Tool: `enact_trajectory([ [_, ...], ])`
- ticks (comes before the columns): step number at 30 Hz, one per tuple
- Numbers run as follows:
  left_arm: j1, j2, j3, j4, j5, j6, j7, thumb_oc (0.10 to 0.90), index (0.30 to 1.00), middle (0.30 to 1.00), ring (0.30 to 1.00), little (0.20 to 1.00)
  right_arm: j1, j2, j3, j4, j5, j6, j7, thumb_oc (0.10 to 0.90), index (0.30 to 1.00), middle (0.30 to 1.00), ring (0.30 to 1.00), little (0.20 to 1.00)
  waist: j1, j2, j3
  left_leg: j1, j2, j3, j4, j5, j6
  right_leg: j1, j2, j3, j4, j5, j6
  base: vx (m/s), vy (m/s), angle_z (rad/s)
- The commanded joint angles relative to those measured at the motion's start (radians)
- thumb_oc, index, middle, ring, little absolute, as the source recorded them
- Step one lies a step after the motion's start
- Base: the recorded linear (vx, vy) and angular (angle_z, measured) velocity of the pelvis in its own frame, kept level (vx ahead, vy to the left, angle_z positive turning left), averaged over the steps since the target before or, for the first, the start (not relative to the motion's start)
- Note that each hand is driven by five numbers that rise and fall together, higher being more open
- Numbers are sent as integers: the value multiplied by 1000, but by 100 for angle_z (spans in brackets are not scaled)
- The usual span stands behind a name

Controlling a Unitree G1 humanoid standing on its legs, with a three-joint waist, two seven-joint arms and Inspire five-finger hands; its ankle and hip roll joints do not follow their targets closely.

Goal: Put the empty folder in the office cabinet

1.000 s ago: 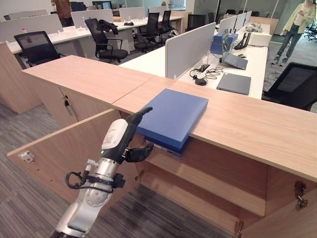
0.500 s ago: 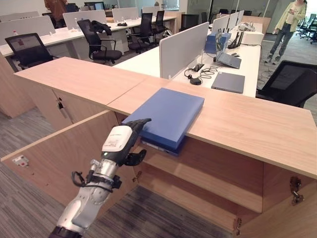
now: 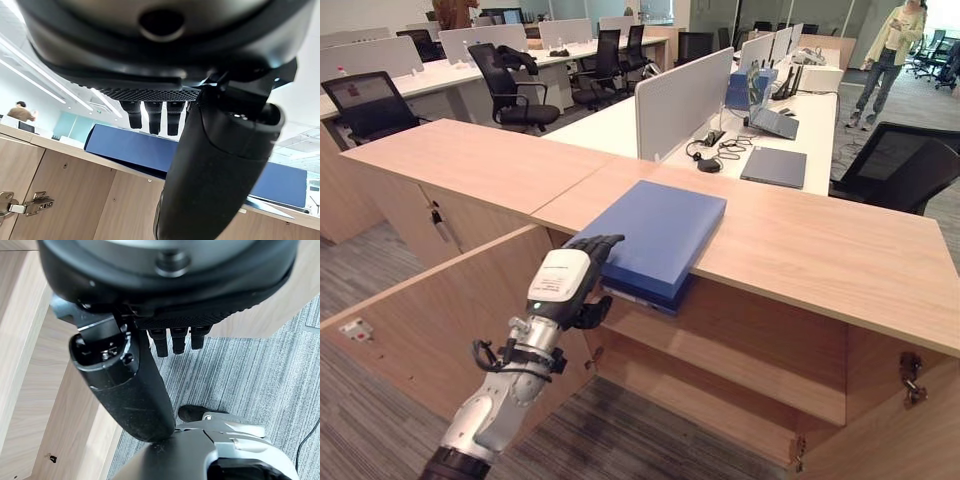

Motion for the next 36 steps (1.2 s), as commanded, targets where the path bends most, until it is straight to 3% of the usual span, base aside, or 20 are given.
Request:
enact_trajectory([
  [1, -197, 15, 11, -16, 39, -14, 103, 800, 900, 900, 900, 900, -57, 11, 27, 42, -9, -14, -9, 800, 900, 900, 900, 900, -11, -29, -37, 28, -36, -18, -3, -113, -6, 22, -54, 46, 0, -29, 120, 0, 0, 0],
  [17, -306, 45, -89, 98, 132, 16, 107, 800, 900, 900, 900, 900, -65, 4, 28, 65, -14, -10, -17, 800, 900, 900, 900, 900, -25, -23, -47, 36, -39, -9, -3, -117, -5, 26, -53, 53, 0, -30, 121, 0, 0, 0],
  [29, -453, 38, -231, 324, 196, 71, 63, 800, 900, 900, 900, 900, -69, -14, 28, 80, -13, -3, -19, 800, 900, 900, 900, 900, -47, -18, -55, 44, -38, 1, -3, -120, -4, 31, -48, 59, 0, -33, 119, 0, 0, 0],
  [30, -456, 37, -233, 327, 196, 71, 64, 649, 674, 674, 674, 674, -69, -14, 26, 80, -13, -3, -19, 800, 900, 900, 900, 900, -46, -18, -54, 44, -38, 1, -3, -120, -4, 31, -48, 59, 0, -33, 119, 0, 0, 0],
  [31, -480, 29, -247, 375, 201, 89, 74, 400, 300, 300, 300, 300, -68, -15, 30, 84, -13, -3, -20, 800, 900, 900, 900, 900, -50, -17, -56, 45, -38, 3, -3, -120, -5, 31, -48, 59, 0, -34, 119, 0, 0, 0],
  [36, -483, 20, -239, 396, 209, 101, 113, 400, 300, 300, 300, 300, -67, -10, 32, 90, -9, -7, -24, 800, 900, 900, 900, 900, -52, -17, -55, 50, -38, 7, -3, -122, -6, 35, -47, 60, 0, -36, 119, 3, -3, -5],
])
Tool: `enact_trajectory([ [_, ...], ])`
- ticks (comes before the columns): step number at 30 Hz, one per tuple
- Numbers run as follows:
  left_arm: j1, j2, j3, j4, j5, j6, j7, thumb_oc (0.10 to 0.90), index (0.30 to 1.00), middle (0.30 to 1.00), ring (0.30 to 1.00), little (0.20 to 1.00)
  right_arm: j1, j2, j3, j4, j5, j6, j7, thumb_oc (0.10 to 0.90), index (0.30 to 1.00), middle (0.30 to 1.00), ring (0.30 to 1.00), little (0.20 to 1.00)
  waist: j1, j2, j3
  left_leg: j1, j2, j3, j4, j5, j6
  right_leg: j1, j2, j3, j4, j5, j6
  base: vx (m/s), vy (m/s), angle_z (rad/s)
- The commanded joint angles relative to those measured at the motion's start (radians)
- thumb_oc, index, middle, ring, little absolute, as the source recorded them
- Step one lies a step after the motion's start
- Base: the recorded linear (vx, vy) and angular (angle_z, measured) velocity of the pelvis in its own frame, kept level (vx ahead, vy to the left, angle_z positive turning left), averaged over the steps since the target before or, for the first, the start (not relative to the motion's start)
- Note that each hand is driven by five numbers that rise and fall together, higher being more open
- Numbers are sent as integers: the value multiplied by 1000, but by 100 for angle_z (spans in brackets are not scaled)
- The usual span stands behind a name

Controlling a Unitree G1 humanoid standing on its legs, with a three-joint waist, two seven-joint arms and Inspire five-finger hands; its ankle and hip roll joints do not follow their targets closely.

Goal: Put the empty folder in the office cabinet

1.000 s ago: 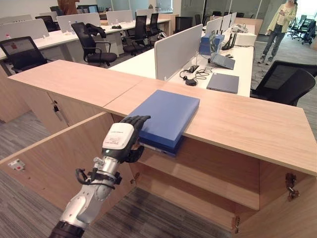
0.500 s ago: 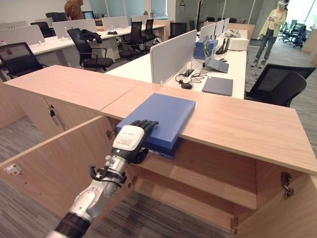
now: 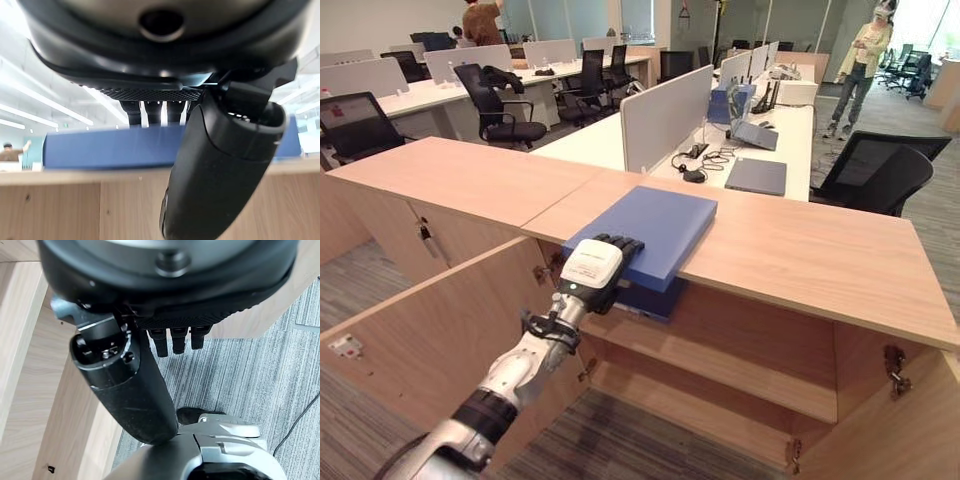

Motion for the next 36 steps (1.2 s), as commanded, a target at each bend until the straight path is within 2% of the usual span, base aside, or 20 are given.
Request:
enact_trajectory([
  [1, -133, 11, 31, 64, 29, 22, 57, 400, 300, 300, 300, 300, -58, -11, 24, 54, -8, -28, -8, 800, 900, 900, 900, 900, -16, -18, -18, 44, -37, -9, -3, -122, -7, 35, -48, 44, 6, -42, 119, 4, -3, -5],
  [9, -93, -10, 69, 21, -18, 13, 88, 400, 300, 300, 300, 300, -61, 0, 18, 67, 0, -33, -21, 800, 900, 900, 900, 900, -11, -20, -16, 45, -38, -11, -3, -122, -7, 38, -48, 42, 6, -45, 117, 4, -3, -3],
  [11, -59, -21, 95, -30, -45, 0, 85, 400, 300, 300, 300, 300, -61, 3, 15, 66, 2, -35, -24, 800, 900, 900, 900, 900, -9, -22, -15, 44, -37, -14, -3, -121, -7, 38, -48, 40, 6, -45, 116, 0, 0, 0],
  [14, 47, -47, 155, -204, -149, -67, 51, 400, 300, 300, 300, 300, -57, 10, 0, 53, 8, -38, -25, 800, 900, 900, 900, 900, 3, -26, -7, 39, -37, -21, -3, -118, -5, 36, -49, 37, 6, -44, 114, 0, 0, 0],
  [16, 82, -49, 175, -245, -180, -80, 34, 400, 300, 300, 300, 300, -54, 9, 3, 49, 9, -38, -23, 800, 900, 900, 900, 900, 4, -26, -7, 39, -38, -23, -3, -118, -5, 35, -49, 37, 6, -44, 113, 0, 0, 0],
  [17, 148, -61, 210, -326, -300, -120, -12, 400, 300, 300, 300, 300, -46, 9, -7, 39, 16, -40, -19, 800, 900, 900, 900, 900, 12, -27, 0, 37, -38, -25, -3, -117, -5, 34, -51, 33, 6, -42, 114, 0, 0, 0],
  [20, 226, -48, 255, -478, -533, -174, -153, 400, 300, 300, 300, 300, -45, -4, -20, 31, 16, -38, -5, 800, 900, 900, 900, 900, 18, -25, 7, 33, -37, -30, -3, -112, -5, 29, -53, 27, 6, -37, 115, -5, 2, 3],
  [21, 259, -41, 242, -561, -765, -207, -260, 400, 300, 300, 300, 300, -43, -15, -24, 31, 10, -30, 17, 800, 900, 900, 900, 900, 17, -20, 12, 36, -37, -30, -3, -114, -5, 33, -53, 25, 6, -37, 116, -13, 8, 10],
  [22, 262, -40, 246, -565, -768, -205, -263, 400, 300, 300, 300, 300, -43, -14, -23, 31, 10, -30, 17, 800, 900, 900, 900, 900, 16, -22, 9, 31, -38, -30, -3, -111, -4, 29, -55, 25, 6, -36, 117, -15, 15, 10],
  [23, 335, -42, 264, -613, -1186, -196, -392, 400, 300, 300, 300, 300, -50, -25, -26, 38, 0, -19, 43, 800, 900, 900, 900, 900, 21, -16, 13, 31, -38, -27, -3, -110, -4, 29, -57, 22, 6, -33, 117, 3, 13, 5],
  [24, 366, -43, 265, -637, -1373, -181, -440, 400, 300, 300, 300, 300, -57, -23, -21, 46, -4, -13, 59, 800, 900, 900, 900, 900, 24, -10, 15, 36, -36, -30, -3, -117, -4, 34, -55, 21, 6, -38, 117, 9, 13, 4],
  [26, 369, -42, 268, -639, -1378, -180, -442, 400, 300, 300, 300, 300, -57, -23, -20, 47, -4, -14, 60, 800, 900, 900, 900, 900, 23, -10, 16, 37, -36, -30, -3, -118, -4, 35, -55, 21, 6, -38, 117, -3, 0, 2],
  [27, 397, -13, 226, -682, -1708, -101, -557, 400, 300, 300, 300, 300, -76, -7, -1, 79, -13, -9, 103, 800, 900, 900, 900, 900, 28, -3, 22, 38, -35, -32, -3, -118, -4, 36, -56, 21, 6, -37, 115, -11, -6, 9],
  [28, 391, 26, 217, -697, -1777, -89, -574, 400, 300, 300, 300, 300, -83, 2, 5, 96, -11, -14, 115, 800, 900, 900, 900, 900, 30, -2, 24, 38, -35, -34, -3, -118, -6, 36, -55, 21, 6, -38, 116, -11, -6, 9],
  [31, 392, 58, 197, -672, -1824, -69, -589, 400, 300, 300, 300, 300, -84, 10, 18, 104, -18, -20, 122, 800, 900, 900, 900, 900, 32, -1, 24, 38, -35, -35, -3, -117, -7, 37, -54, 21, 6, -40, 115, -2, -3, 1],
  [32, 384, 110, 177, -632, -1812, -56, -607, 400, 300, 300, 300, 300, -85, 11, 21, 108, -15, -24, 130, 800, 900, 900, 900, 900, 33, 0, 24, 37, -33, -35, -3, -116, -8, 38, -54, 20, 6, -41, 114, 0, 0, 0],
  [33, 384, 110, 176, -631, -1812, -56, -607, 400, 300, 300, 300, 300, -85, 12, 21, 108, -15, -24, 130, 800, 900, 900, 900, 900, 33, 0, 24, 37, -33, -35, -3, -116, -8, 38, -54, 20, 6, -41, 114, 0, 0, 0],
  [36, 401, 226, 170, -609, -1787, -42, -643, 400, 300, 300, 300, 300, -92, 9, 24, 116, -13, -31, 138, 800, 900, 900, 900, 900, 37, 5, 23, 37, -33, -35, -3, -113, -11, 38, -54, 17, 6, -41, 116, 0, 0, 0],
])
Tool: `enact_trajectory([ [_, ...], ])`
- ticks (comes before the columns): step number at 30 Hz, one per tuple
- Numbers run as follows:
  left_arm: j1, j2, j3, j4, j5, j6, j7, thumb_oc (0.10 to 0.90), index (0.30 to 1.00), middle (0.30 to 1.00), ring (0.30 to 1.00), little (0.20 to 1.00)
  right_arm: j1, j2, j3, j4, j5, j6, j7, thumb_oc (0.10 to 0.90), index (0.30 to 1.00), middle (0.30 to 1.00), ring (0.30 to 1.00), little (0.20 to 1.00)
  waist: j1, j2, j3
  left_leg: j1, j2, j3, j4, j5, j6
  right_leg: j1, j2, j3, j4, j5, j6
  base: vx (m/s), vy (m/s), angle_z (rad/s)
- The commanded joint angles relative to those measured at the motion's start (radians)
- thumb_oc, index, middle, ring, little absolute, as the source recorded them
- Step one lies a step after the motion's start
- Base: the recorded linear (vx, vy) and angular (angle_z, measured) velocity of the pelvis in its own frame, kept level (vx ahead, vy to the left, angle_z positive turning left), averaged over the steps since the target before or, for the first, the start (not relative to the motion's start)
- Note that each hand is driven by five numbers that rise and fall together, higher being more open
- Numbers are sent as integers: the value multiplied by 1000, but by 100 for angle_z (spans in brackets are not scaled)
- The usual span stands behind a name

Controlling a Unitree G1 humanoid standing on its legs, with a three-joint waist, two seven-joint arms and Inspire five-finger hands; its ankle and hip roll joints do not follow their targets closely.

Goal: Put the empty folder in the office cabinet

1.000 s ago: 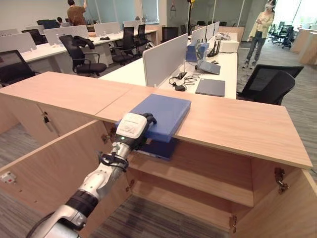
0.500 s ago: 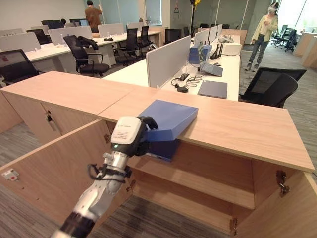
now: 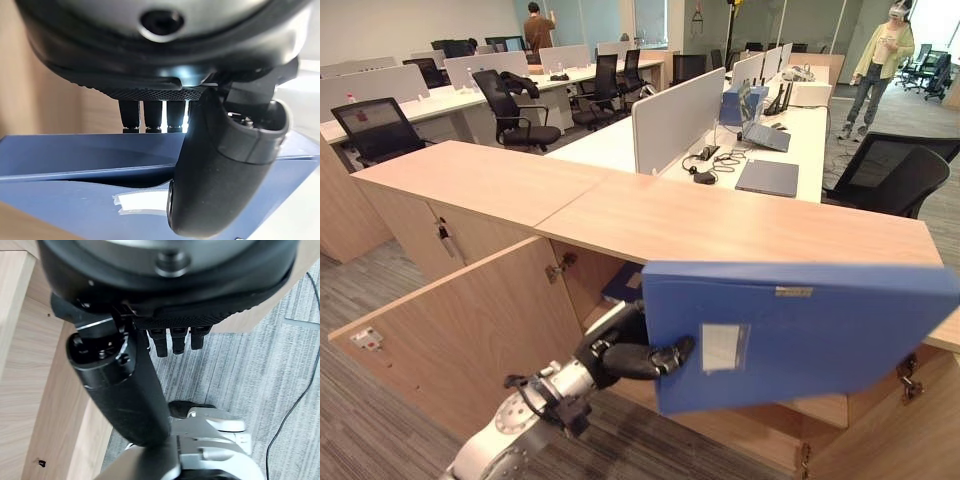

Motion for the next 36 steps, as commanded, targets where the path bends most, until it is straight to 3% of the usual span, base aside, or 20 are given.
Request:
enact_trajectory([
  [1, -103, 78, 111, -87, -56, -92, -52, 400, 300, 300, 300, 300, -93, 34, 55, 48, -12, -29, 40, 800, 900, 900, 900, 900, 1, -14, 21, 49, -32, -17, -2, -107, -23, 45, -52, 28, 6, -44, 118, 0, 0, 0],
  [5, -75, 61, 89, -25, -121, -71, -75, 400, 300, 300, 300, 300, -104, 35, 70, 57, -9, -37, 45, 800, 900, 900, 900, 900, 4, -11, 21, 48, -31, -18, -2, -105, -22, 44, -53, 27, 6, -45, 119, -3, -5, 2],
  [8, -35, 90, 115, 48, 8, -90, -54, 400, 300, 300, 300, 300, -108, 32, 63, 52, 7, -39, 42, 800, 900, 900, 900, 900, 8, -6, 22, 46, -32, -22, -2, -104, -22, 43, -53, 24, 6, -48, 120, 0, 0, 0],
  [10, -8, 144, 138, 91, 237, -119, -26, 400, 300, 300, 300, 300, -109, 24, 63, 44, 7, -38, 40, 800, 900, 900, 900, 900, 13, -5, 22, 45, -31, -25, -2, -103, -22, 42, -54, 22, 6, -48, 120, 0, 0, 0],
  [11, 7, 153, 147, 151, 480, -142, 2, 400, 300, 300, 300, 300, -112, 14, 73, 27, -11, -34, 36, 800, 900, 900, 900, 900, 15, -4, 21, 45, -31, -26, -2, -103, -22, 43, -55, 20, 6, -50, 120, 0, 0, 0],
  [12, 18, 154, 155, 185, 598, -146, 5, 400, 300, 300, 300, 300, -117, 6, 78, 7, -26, -30, 33, 800, 900, 900, 900, 900, 19, -4, 22, 43, -31, -27, -2, -103, -21, 41, -55, 19, 6, -51, 120, 0, 0, 0],
  [14, 19, 151, 155, 187, 601, -148, 6, 400, 300, 300, 300, 300, -116, 5, 79, 6, -27, -29, 33, 800, 900, 900, 900, 900, 18, -3, 22, 43, -31, -27, -2, -103, -21, 41, -55, 19, 6, -51, 120, 0, 0, 0],
  [15, 60, 135, 205, 248, 789, -149, 37, 400, 300, 300, 300, 300, -127, -15, 86, -61, -60, -21, 21, 800, 900, 900, 900, 900, 26, -1, 23, 39, -30, -29, -2, -101, -20, 38, -55, 16, 6, -52, 119, 0, 0, 0],
  [17, 102, 105, 258, 281, 891, -142, 66, 400, 300, 300, 300, 300, -126, -34, 96, -138, -96, -15, 15, 800, 900, 900, 900, 900, 32, -1, 24, 38, -31, -29, -2, -101, -18, 38, -55, 15, 6, -52, 117, 0, 0, 0],
  [21, 159, 15, 341, 303, 937, -133, 104, 400, 300, 300, 300, 300, -107, -93, 122, -340, -192, -7, 1, 800, 900, 900, 900, 900, 30, -1, 26, 39, -32, -28, -2, -101, -16, 41, -56, 16, 6, -55, 113, -1, 1, 1],
  [22, 181, -41, 395, 305, 985, -131, 137, 400, 300, 300, 300, 300, -93, -149, 135, -519, -282, -10, -3, 800, 900, 900, 900, 900, 31, -5, 32, 38, -33, -27, -2, -95, -14, 39, -58, 15, 6, -51, 110, 0, 0, 0],
  [23, 183, -42, 396, 303, 986, -131, 137, 400, 300, 300, 300, 300, -90, -151, 135, -524, -283, -6, -2, 800, 900, 900, 900, 900, 29, -3, 29, 40, -32, -28, -2, -101, -14, 41, -56, 14, 6, -56, 111, 0, 0, 0],
  [24, 184, -102, 430, 317, 1025, -122, 166, 400, 300, 300, 300, 300, -78, -197, 122, -664, -341, -12, 0, 800, 900, 900, 900, 900, 29, -5, 33, 38, -32, -29, -2, -102, -14, 40, -58, 11, 6, -58, 110, 0, 0, 0],
  [28, 171, -163, 474, 290, 1043, -129, 215, 400, 300, 300, 300, 300, -69, -261, 123, -900, -412, -36, 23, 800, 900, 900, 900, 900, 30, -4, 40, 34, -33, -30, -2, -100, -13, 39, -62, 7, 6, -57, 110, -12, -4, 6],
  [31, 159, -176, 483, 280, 1026, -131, 218, 400, 300, 300, 300, 300, -72, -283, 139, -968, -424, -42, 54, 800, 900, 900, 900, 900, 30, -3, 42, 32, -34, -29, -2, -99, -14, 37, -64, 4, 6, -57, 111, 0, 0, 0],
  [36, 107, -188, 495, 210, 977, -151, 232, 400, 300, 300, 300, 300, -117, -293, 252, -1020, -443, -55, 153, 800, 900, 900, 900, 900, 39, -8, 45, 25, -37, -31, -2, -89, -17, 33, -69, -3, 6, -51, 109, -4, -3, 2],
])
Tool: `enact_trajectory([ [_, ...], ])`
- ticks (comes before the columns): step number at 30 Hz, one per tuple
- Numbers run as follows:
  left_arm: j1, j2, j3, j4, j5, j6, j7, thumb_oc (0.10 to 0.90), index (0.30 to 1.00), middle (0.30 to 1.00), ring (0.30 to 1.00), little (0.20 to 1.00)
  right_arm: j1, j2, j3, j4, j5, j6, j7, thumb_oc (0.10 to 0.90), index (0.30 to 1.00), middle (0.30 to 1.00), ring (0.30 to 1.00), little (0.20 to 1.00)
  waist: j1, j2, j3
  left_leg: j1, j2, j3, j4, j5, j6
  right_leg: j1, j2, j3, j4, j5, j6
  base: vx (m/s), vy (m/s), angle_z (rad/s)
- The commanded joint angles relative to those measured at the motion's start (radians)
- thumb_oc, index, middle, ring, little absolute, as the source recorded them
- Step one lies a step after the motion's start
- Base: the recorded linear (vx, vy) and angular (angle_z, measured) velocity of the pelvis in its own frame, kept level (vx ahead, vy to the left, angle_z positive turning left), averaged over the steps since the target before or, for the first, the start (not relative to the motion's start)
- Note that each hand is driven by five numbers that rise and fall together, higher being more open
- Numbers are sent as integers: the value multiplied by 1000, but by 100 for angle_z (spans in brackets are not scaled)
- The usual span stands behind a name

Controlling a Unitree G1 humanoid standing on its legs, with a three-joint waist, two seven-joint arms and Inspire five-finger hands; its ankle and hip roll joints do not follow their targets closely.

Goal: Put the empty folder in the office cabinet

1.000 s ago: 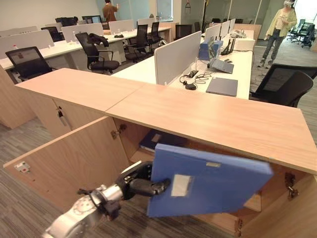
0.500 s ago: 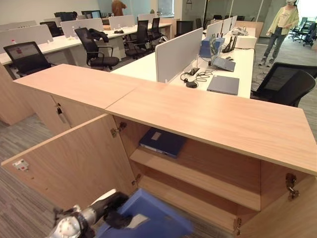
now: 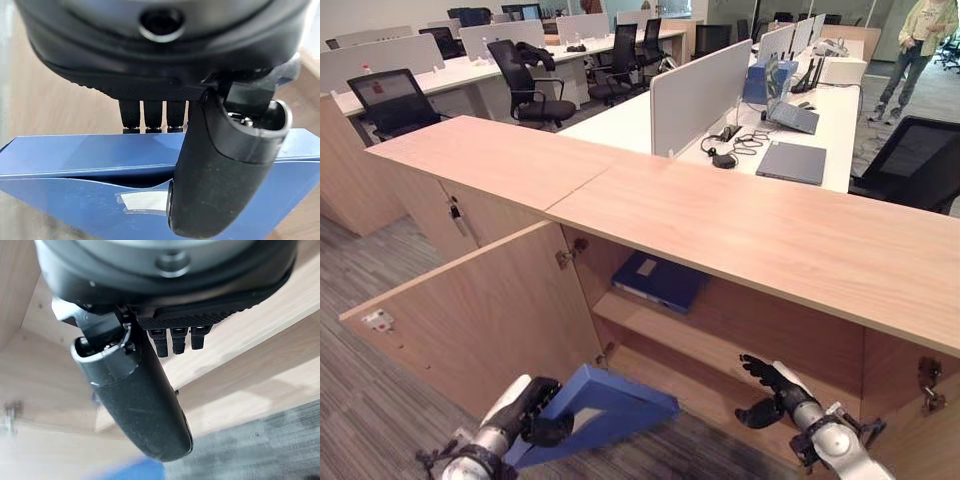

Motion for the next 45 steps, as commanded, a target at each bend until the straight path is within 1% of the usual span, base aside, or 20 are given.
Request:
enact_trajectory([
  [1, -138, 10, 111, -127, -83, -113, 70, 400, 300, 300, 300, 300, -143, 13, 60, -32, -23, -81, 49, 800, 900, 900, 900, 900, 7, -23, -4, 45, -34, -15, -2, -96, -8, 45, -65, 17, 6, -45, 111, -15, -21, 6],
  [4, -155, 18, 94, -151, -107, -121, 58, 400, 300, 300, 300, 300, -185, 22, 89, -50, -11, -89, 55, 800, 900, 900, 900, 900, 10, -21, -4, 45, -34, -18, -2, -94, -9, 46, -66, 14, 6, -46, 112, 3, -6, 2],
  [7, -181, 43, 68, -177, -113, -128, 50, 400, 300, 300, 300, 300, -255, 26, 119, -81, -21, -101, 45, 800, 900, 900, 900, 900, 14, -17, -8, 48, -33, -17, -2, -94, -9, 49, -66, 14, 6, -47, 114, 0, 0, 0],
  [11, -229, 88, 33, -210, -111, -133, 47, 400, 300, 300, 300, 300, -340, 19, 136, -101, -105, -116, -15, 800, 900, 900, 900, 900, 17, -13, -14, 52, -32, -17, -2, -95, -9, 54, -68, 14, 6, -48, 113, 3, -4, 2],
  [13, -246, 138, 42, -252, -86, -135, 50, 400, 300, 300, 300, 300, -371, 23, 132, -95, -124, -109, -40, 800, 900, 900, 900, 900, 18, -12, -18, 55, -31, -17, -2, -97, -9, 58, -66, 14, 6, -49, 112, 6, -7, 2],
  [19, -225, 130, 71, -231, -63, -121, 61, 400, 300, 300, 300, 300, -315, 4, 91, -103, -117, -93, -36, 800, 900, 900, 900, 900, 15, -13, -17, 57, -31, -19, -2, -97, -9, 61, -64, 13, 6, -51, 110, 0, 0, 0],
  [23, -171, 108, 130, -200, -1, -109, 58, 400, 300, 300, 300, 300, -181, -52, -15, -174, -118, -86, -18, 800, 900, 900, 900, 900, 6, -15, -15, 58, -31, -17, -2, -100, -9, 60, -63, 12, 6, -52, 109, 0, 2, 1],
  [24, -169, 107, 129, -201, -1, -109, 58, 400, 300, 300, 300, 300, -177, -54, -17, -178, -118, -84, -16, 800, 900, 900, 900, 900, 7, -15, -16, 58, -31, -17, -2, -100, -9, 60, -63, 12, 6, -52, 109, 0, 0, 0],
  [25, -154, 100, 149, -190, 23, -104, 62, 400, 300, 300, 300, 300, -136, -72, -61, -201, -116, -83, -15, 800, 900, 900, 900, 900, 2, -17, -15, 58, -30, -15, -2, -101, -9, 59, -63, 12, 6, -52, 109, 2, -4, -6],
  [27, -144, 88, 165, -168, 40, -98, 68, 400, 300, 300, 300, 300, -97, -86, -112, -234, -102, -82, -11, 800, 900, 900, 900, 900, -4, -20, -14, 58, -30, -13, -2, -102, -8, 58, -63, 14, 6, -51, 110, -1, -5, -2],
  [31, -135, 80, 181, -135, 61, -93, 69, 400, 300, 300, 300, 300, -50, -119, -176, -314, -87, -91, 12, 800, 900, 900, 900, 900, -11, -23, -15, 57, -30, -6, -2, -104, -8, 57, -62, 19, 6, -51, 110, -1, -3, -2],
  [35, -132, 78, 195, -121, 88, -92, 72, 400, 300, 300, 300, 300, -16, -139, -216, -380, -64, -99, 39, 800, 900, 900, 900, 900, -17, -25, -16, 60, -29, -2, -2, -106, -9, 56, -61, 21, 6, -50, 110, -2, -6, -7],
  [39, -139, 70, 194, -124, 85, -92, 71, 400, 300, 300, 300, 300, -24, -146, -205, -417, -61, -108, 58, 800, 900, 900, 900, 900, -17, -27, -15, 59, -29, 0, -2, -107, -9, 54, -60, 24, 6, -49, 111, -15, -12, -7],
  [42, -148, 63, 179, -138, 64, -95, 62, 400, 300, 300, 300, 300, -52, -140, -157, -407, -64, -110, 70, 800, 900, 900, 900, 900, -13, -28, -14, 58, -28, 0, -2, -106, -10, 53, -60, 24, 6, -48, 112, -9, -8, -4],
  [45, -167, 56, 155, -166, 6, -107, 40, 400, 300, 300, 300, 300, -102, -127, -98, -383, -68, -113, 75, 800, 900, 900, 900, 900, -11, -28, -15, 60, -28, -2, -2, -105, -9, 55, -60, 25, 6, -49, 110, 0, 0, 0],
])
